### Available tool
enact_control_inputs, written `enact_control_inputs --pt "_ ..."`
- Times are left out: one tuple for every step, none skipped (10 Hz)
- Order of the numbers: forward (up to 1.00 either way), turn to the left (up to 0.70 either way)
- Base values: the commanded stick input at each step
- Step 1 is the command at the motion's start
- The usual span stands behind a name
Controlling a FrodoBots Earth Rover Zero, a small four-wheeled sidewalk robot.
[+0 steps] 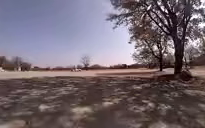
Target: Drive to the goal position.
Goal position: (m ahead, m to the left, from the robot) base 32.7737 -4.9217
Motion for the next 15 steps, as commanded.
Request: enact_control_inputs --pt "1.00 0.00" --pt "1.00 0.00" --pt "1.00 0.00" --pt "1.00 0.00" --pt "1.00 0.00" --pt "1.00 0.00" --pt "1.00 0.00" --pt "1.00 0.00" --pt "1.00 0.00" --pt "1.00 0.00" --pt "1.00 0.00" --pt "1.00 0.00" --pt "1.00 0.00" --pt "1.00 0.00" --pt "1.00 0.00"
